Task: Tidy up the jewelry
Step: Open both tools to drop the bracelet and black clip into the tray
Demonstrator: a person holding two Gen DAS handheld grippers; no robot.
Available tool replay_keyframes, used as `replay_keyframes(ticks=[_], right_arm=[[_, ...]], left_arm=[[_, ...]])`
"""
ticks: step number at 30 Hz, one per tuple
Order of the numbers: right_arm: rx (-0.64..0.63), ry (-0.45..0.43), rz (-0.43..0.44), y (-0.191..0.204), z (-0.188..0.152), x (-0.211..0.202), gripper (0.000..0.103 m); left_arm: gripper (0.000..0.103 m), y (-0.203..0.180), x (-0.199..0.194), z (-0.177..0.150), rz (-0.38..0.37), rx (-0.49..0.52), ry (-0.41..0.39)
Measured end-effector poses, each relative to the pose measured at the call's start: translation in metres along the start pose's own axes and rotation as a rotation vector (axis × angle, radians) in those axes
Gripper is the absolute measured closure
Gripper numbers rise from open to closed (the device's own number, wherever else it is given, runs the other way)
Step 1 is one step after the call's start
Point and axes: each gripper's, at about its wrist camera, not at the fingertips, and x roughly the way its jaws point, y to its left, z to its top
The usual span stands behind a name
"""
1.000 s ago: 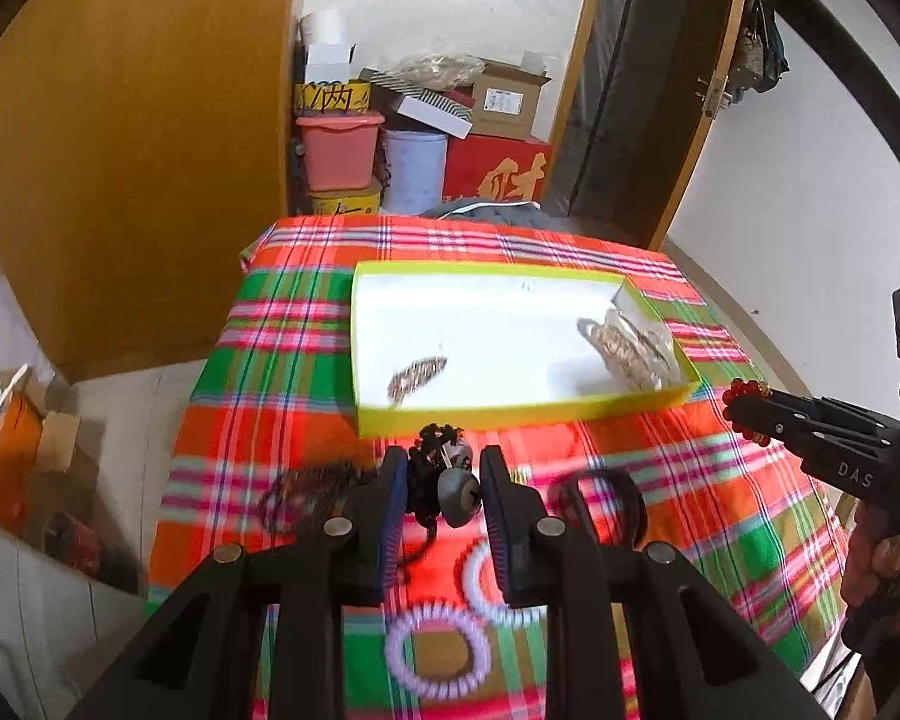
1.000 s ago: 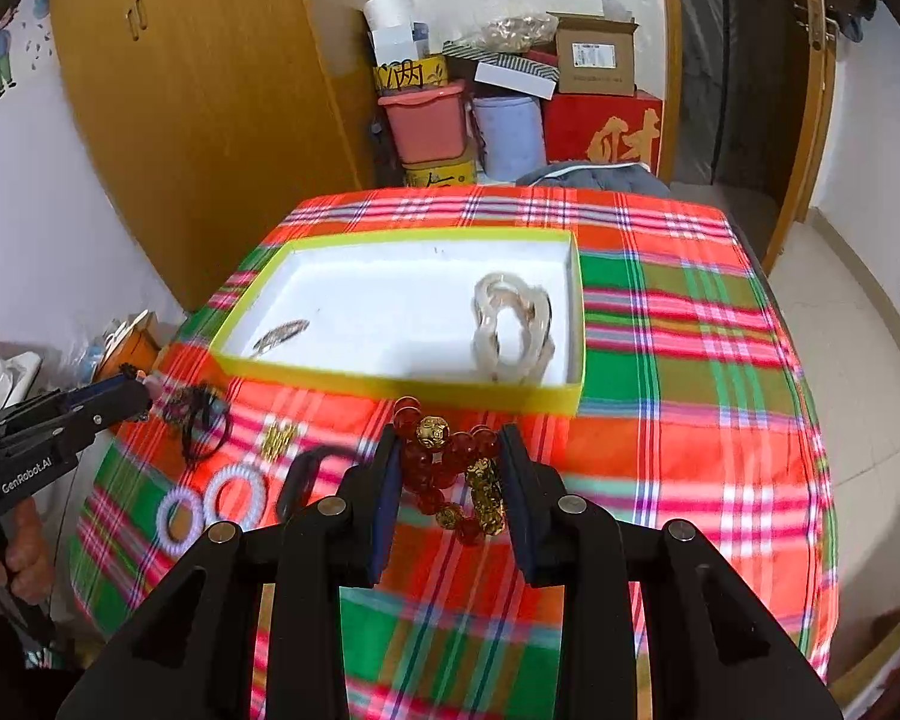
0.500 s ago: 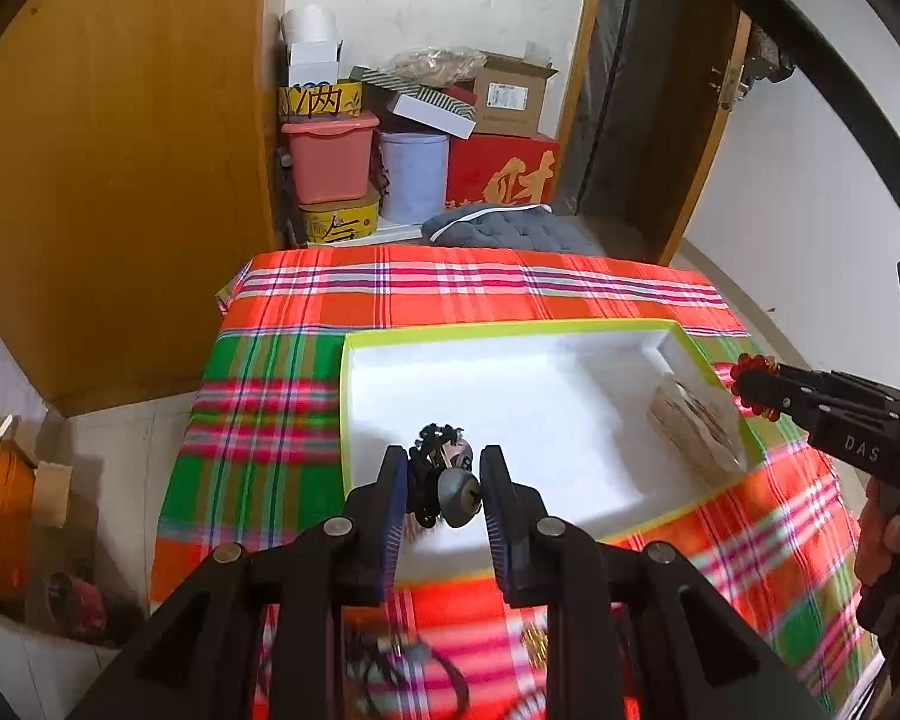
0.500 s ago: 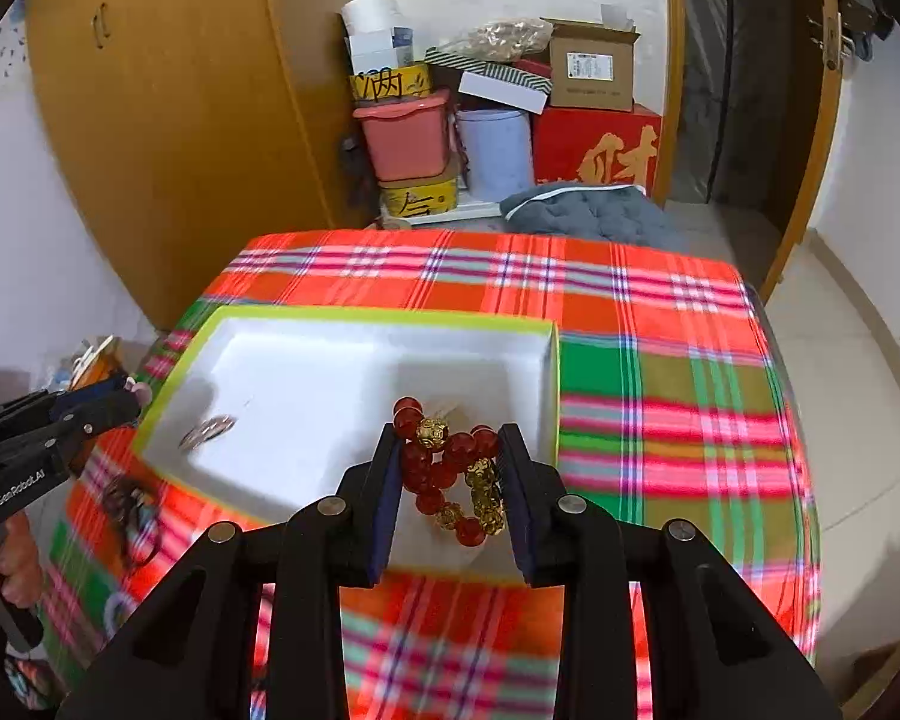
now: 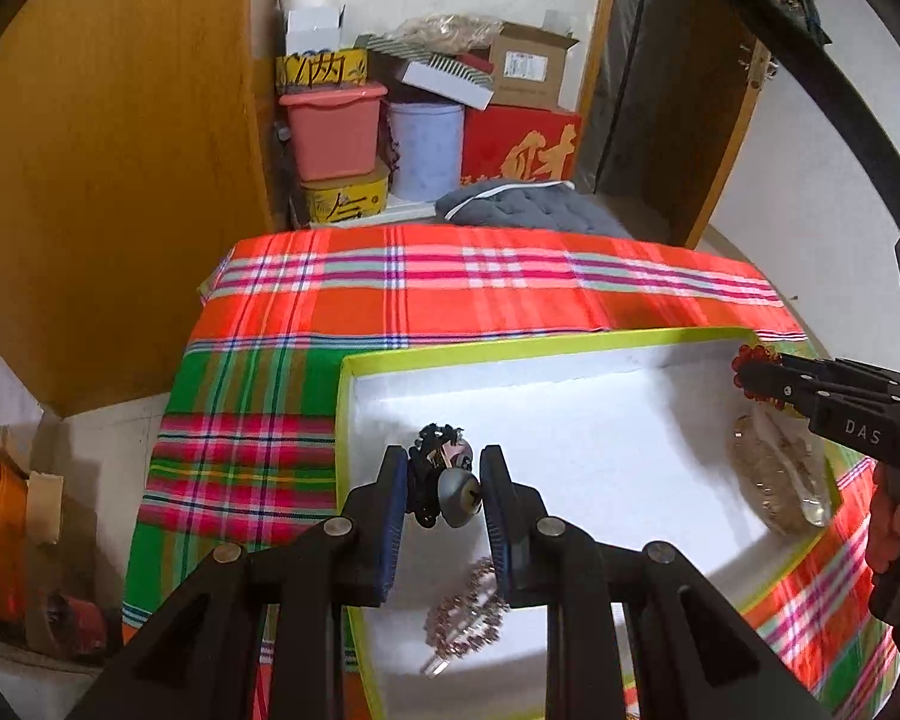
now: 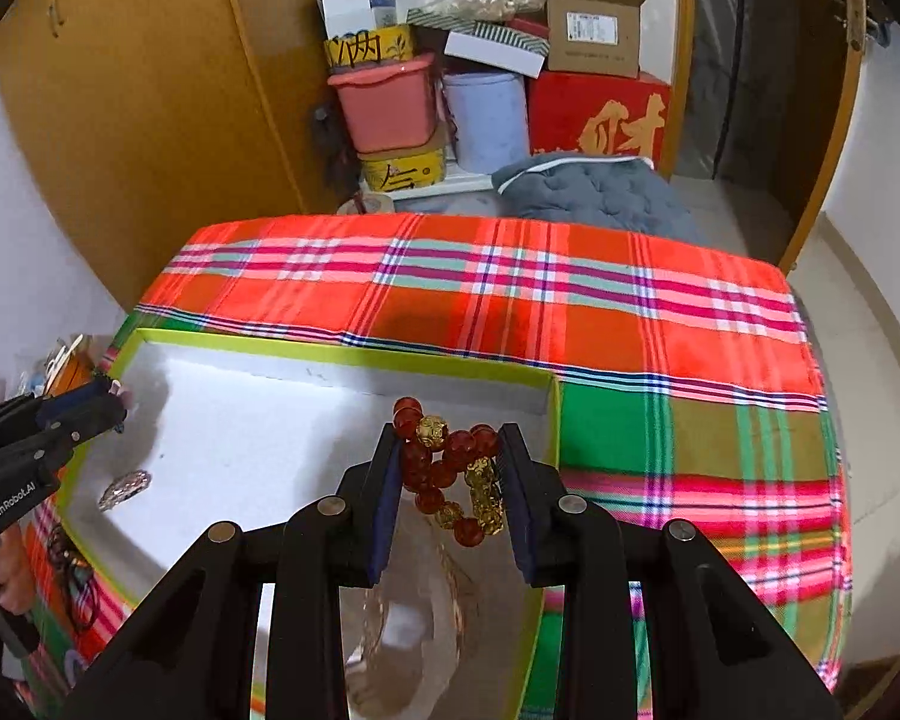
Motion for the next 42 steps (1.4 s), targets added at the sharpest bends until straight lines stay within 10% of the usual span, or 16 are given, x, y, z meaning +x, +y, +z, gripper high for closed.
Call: replay_keyframes(ticks=[21, 42], right_arm=[[0.001, -0.001, -0.019, 0.002, -0.001, -0.008, 0.053], [0.021, -0.090, -0.017, 0.040, -0.064, -0.111, 0.053]], left_arm=[[0.070, -0.003, 0.005, -0.006, 0.008, -0.017, 0.044], [0.066, -0.020, -0.101, -0.054, -0.002, -0.021, -0.038]])
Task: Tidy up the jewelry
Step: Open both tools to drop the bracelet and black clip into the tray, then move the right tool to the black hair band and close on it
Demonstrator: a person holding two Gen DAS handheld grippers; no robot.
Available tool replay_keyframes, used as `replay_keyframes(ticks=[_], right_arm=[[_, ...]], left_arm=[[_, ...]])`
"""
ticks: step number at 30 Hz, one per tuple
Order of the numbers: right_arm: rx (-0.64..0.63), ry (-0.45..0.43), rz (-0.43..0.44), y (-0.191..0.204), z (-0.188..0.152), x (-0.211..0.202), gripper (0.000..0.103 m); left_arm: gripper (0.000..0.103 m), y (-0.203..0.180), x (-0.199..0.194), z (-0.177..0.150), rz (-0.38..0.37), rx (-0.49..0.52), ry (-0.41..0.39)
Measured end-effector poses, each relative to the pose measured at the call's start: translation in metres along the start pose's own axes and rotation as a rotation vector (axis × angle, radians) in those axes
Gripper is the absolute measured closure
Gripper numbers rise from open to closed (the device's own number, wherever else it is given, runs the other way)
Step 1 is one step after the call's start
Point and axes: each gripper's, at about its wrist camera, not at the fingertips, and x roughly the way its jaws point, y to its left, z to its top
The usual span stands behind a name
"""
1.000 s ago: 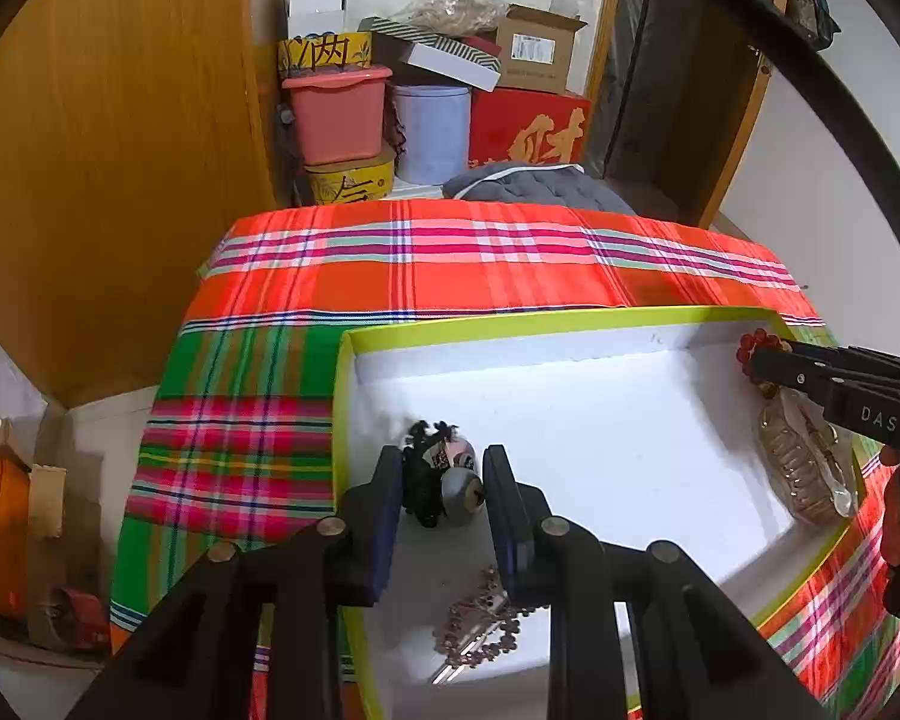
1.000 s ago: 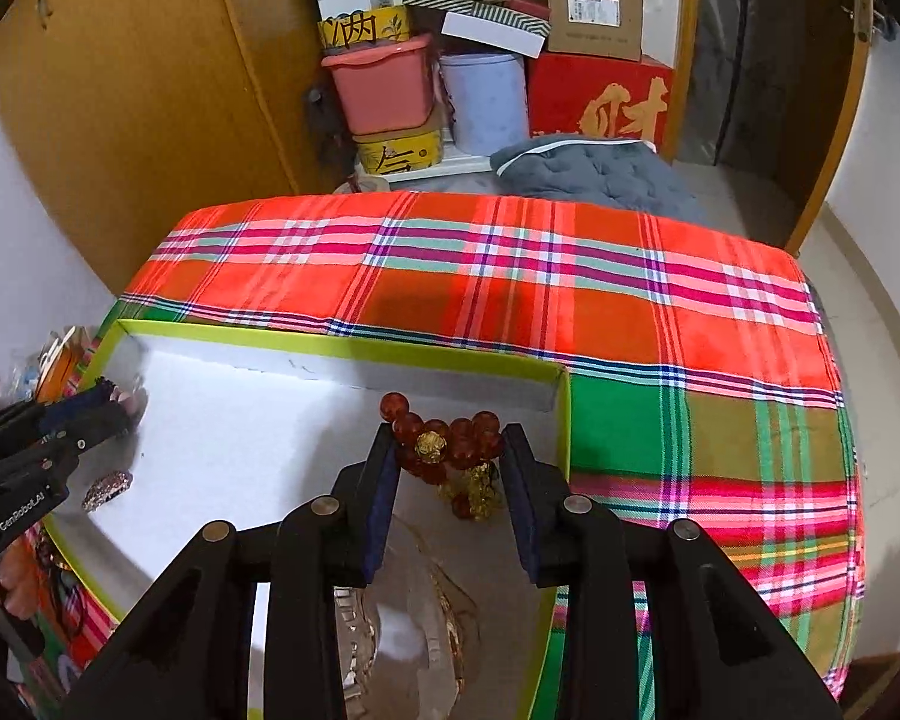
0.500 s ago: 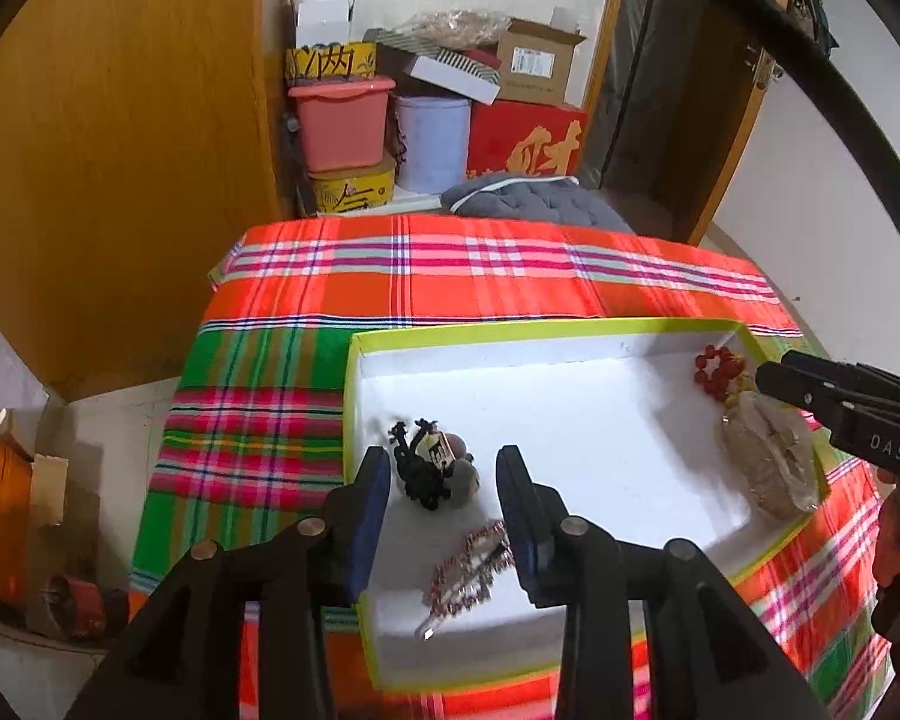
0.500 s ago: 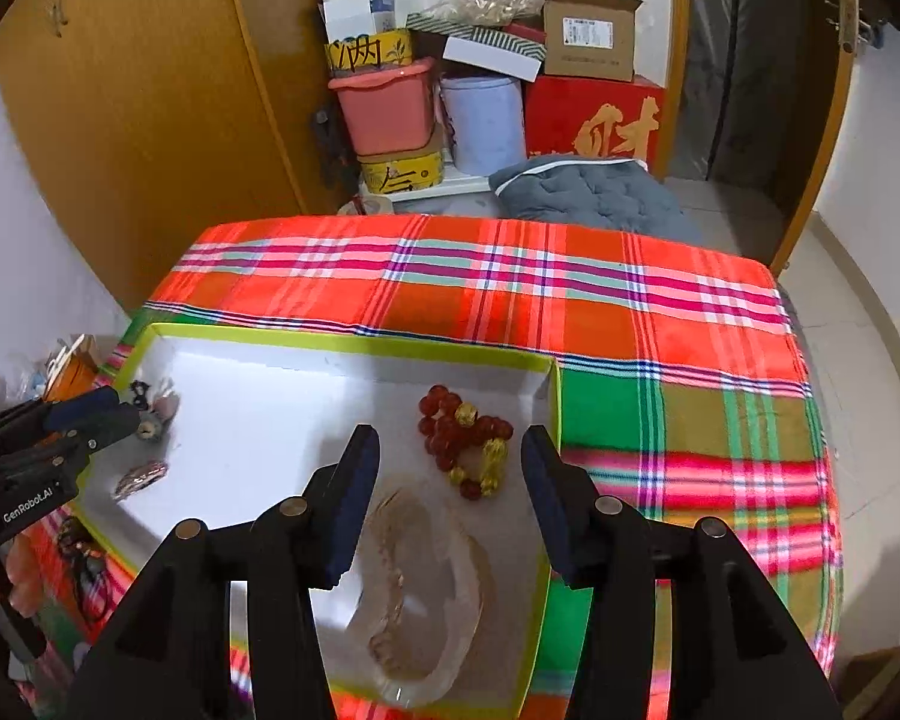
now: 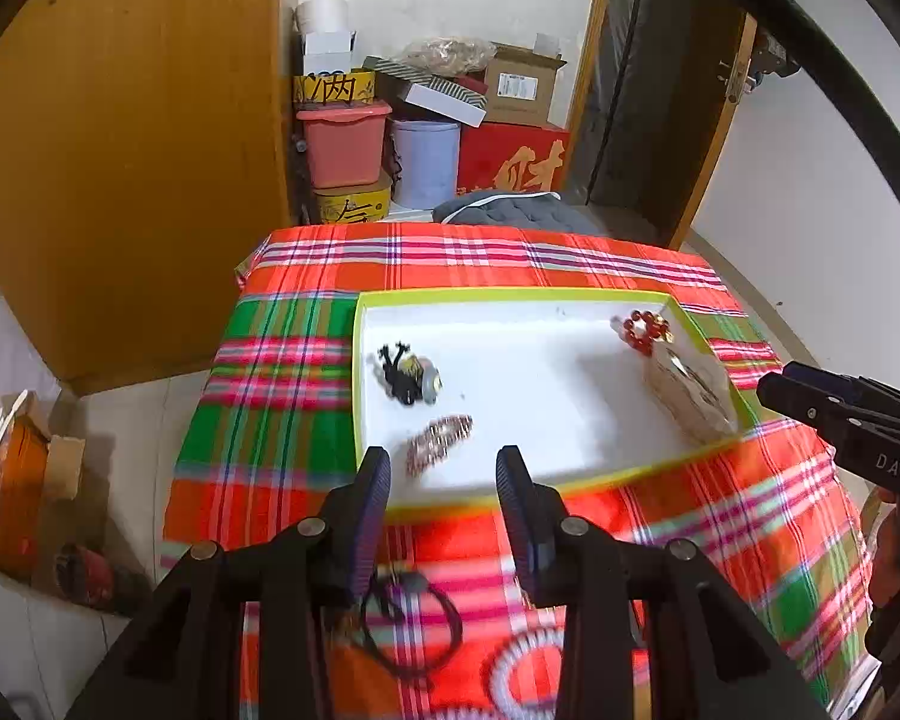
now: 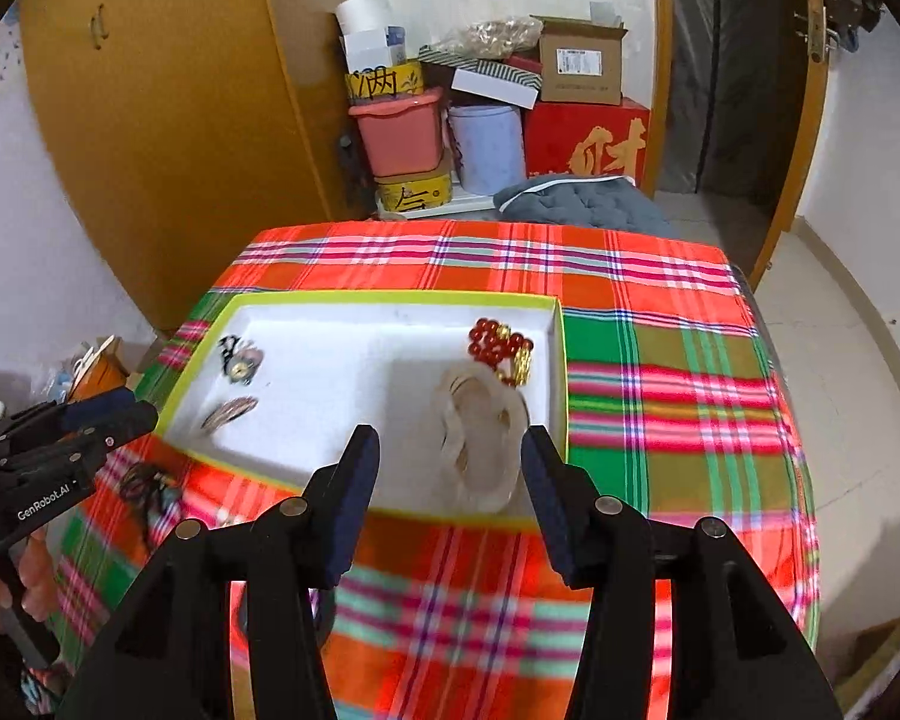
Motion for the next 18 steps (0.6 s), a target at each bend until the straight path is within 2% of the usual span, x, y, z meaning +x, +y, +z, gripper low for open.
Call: replay_keyframes(ticks=[8, 18], right_arm=[[0.005, -0.015, 0.007, 0.012, -0.021, -0.027, 0.053], [-0.010, -0.003, 0.027, 0.026, -0.050, -0.045, 0.053]], left_arm=[[0.066, -0.001, -0.035, -0.029, 0.000, -0.025, -0.016], [0.066, -0.001, -0.060, -0.057, 0.002, -0.033, -0.022]])
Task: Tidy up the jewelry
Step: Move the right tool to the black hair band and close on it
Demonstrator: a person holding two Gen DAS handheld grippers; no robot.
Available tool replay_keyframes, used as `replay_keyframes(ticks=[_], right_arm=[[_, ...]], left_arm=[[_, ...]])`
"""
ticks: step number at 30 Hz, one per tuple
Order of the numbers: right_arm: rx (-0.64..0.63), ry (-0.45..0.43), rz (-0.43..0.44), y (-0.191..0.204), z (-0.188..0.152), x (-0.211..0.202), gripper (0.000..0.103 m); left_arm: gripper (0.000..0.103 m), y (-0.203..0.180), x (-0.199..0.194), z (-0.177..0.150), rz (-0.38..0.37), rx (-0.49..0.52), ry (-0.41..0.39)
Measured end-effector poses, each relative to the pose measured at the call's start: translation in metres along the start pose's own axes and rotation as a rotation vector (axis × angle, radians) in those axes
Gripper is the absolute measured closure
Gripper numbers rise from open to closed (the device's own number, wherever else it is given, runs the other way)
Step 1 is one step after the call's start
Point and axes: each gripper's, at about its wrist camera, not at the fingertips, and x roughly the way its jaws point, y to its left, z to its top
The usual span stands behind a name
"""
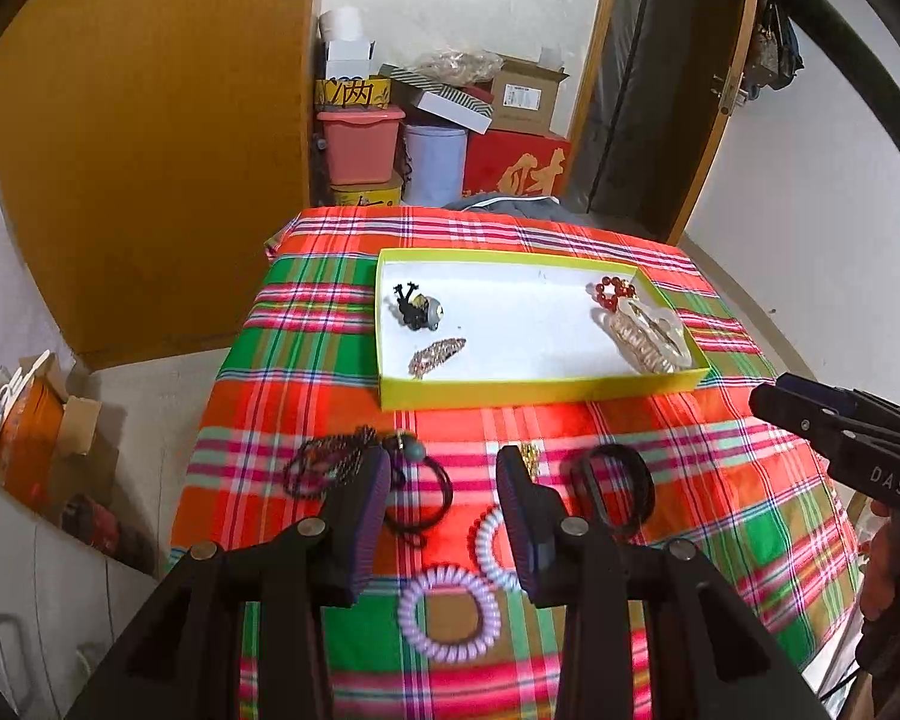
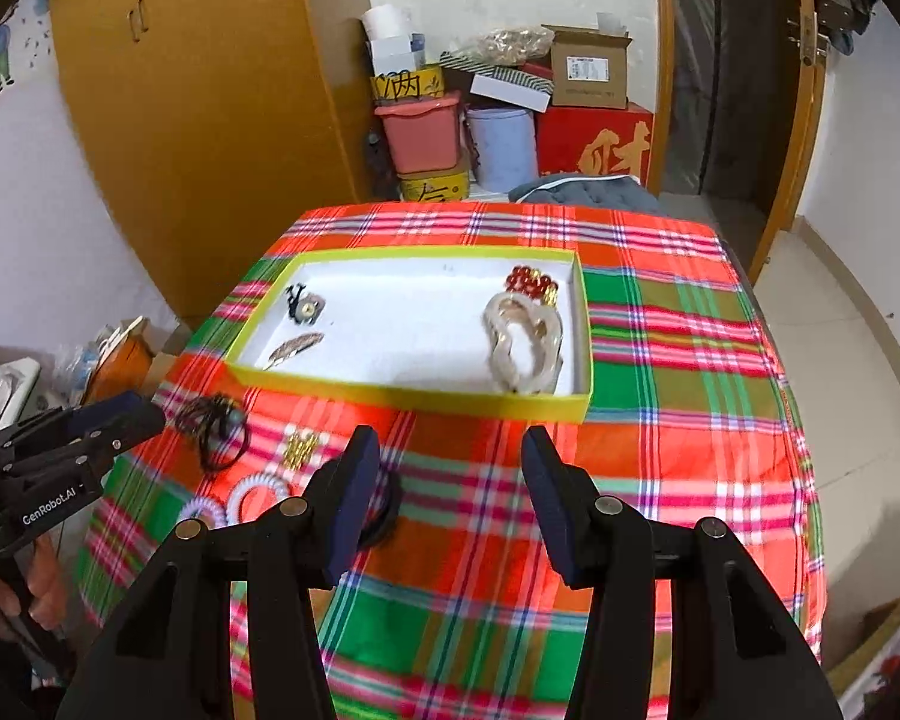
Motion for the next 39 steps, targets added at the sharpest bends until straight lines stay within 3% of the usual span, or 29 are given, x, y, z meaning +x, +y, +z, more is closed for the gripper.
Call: replay_keyframes(ticks=[19, 39], right_arm=[[-0.034, 0.002, 0.013, 0.016, -0.013, -0.008, 0.053], [-0.044, 0.087, 0.066, 0.023, -0.024, 0.024, 0.053]], left_arm=[[0.066, 0.005, -0.010, -0.018, -0.005, -0.012, 0.005], [0.066, 0.030, 0.001, -0.027, 0.007, -0.060, 0.039]])
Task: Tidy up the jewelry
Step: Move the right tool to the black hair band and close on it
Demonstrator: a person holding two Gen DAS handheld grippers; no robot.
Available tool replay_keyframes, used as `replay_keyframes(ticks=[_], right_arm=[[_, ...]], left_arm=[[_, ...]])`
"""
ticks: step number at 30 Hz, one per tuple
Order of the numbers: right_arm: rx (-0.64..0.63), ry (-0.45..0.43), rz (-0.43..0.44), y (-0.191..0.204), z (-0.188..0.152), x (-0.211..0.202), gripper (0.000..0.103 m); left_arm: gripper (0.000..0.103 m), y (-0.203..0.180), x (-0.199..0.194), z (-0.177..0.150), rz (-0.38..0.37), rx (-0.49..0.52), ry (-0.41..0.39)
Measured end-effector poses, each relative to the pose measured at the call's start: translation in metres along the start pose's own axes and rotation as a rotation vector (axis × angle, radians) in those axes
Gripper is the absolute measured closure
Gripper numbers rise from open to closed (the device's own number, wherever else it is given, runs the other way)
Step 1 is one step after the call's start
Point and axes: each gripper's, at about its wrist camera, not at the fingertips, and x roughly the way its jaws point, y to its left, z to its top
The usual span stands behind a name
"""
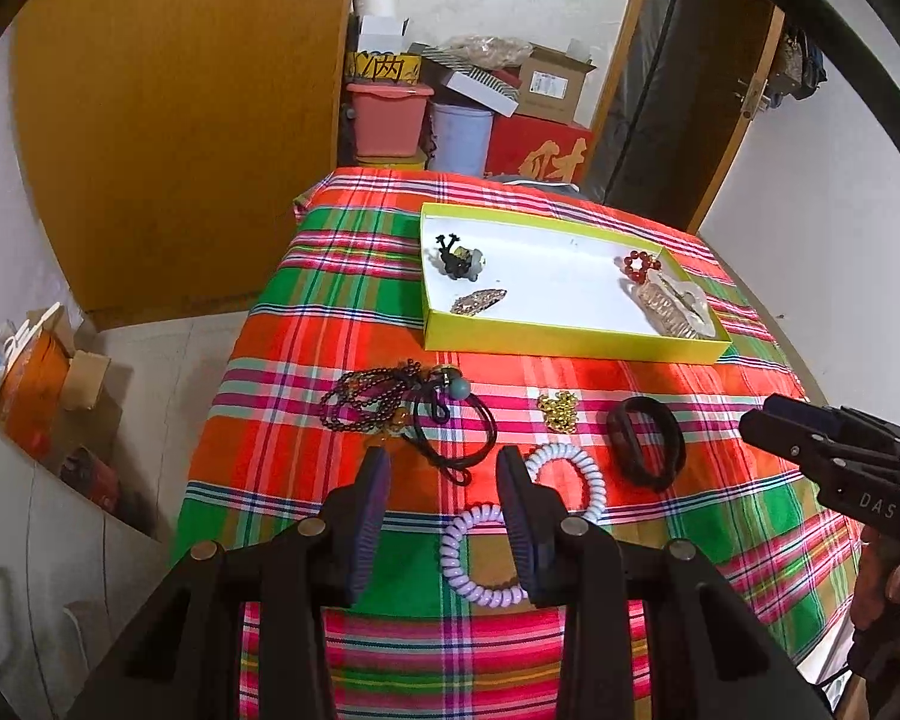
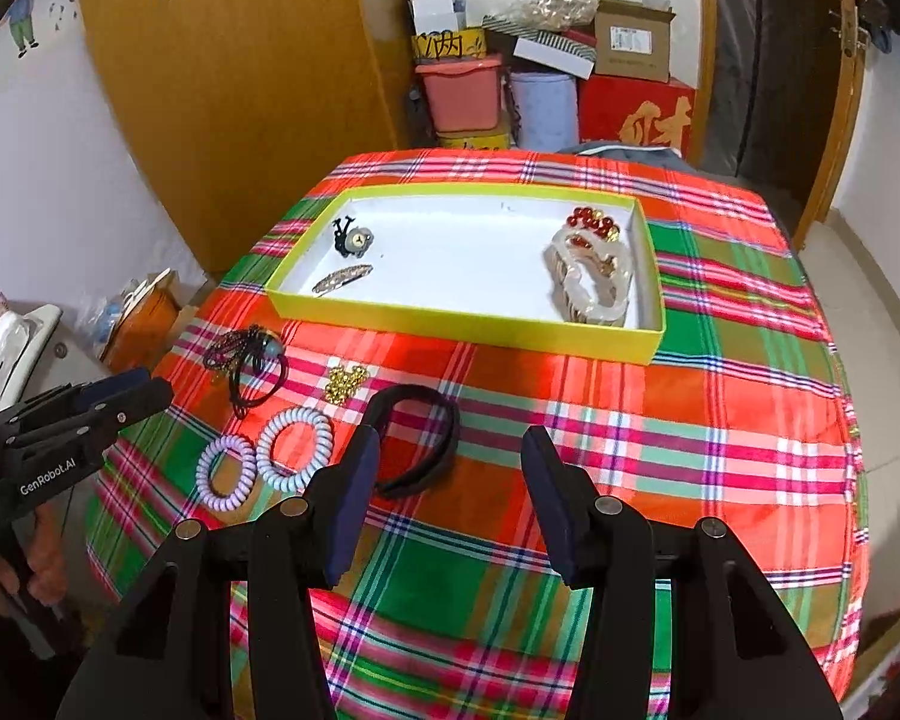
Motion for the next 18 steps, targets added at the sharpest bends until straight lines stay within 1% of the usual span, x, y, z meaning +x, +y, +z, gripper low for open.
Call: replay_keyframes(ticks=[4, 6, 13, 15, 18], right_arm=[[0.002, 0.025, 0.004, 0.000, -0.001, 0.013, 0.053], [0.002, 0.042, 0.004, 0.000, -0.001, 0.022, 0.057], [-0.002, 0.088, 0.003, 0.004, 0.000, 0.046, 0.062], [-0.003, 0.103, 0.000, 0.005, 0.000, 0.052, 0.066], [-0.005, 0.119, -0.005, 0.006, 0.001, 0.061, 0.067]], left_arm=[[0.066, 0.003, 0.006, 0.000, -0.001, -0.006, 0.013], [0.066, 0.005, 0.010, -0.001, 0.000, -0.010, 0.019], [0.066, 0.012, 0.020, 0.000, 0.003, -0.027, 0.035], [0.066, 0.015, 0.023, 0.001, 0.004, -0.033, 0.038], [0.066, 0.018, 0.027, 0.002, 0.008, -0.041, 0.042]])
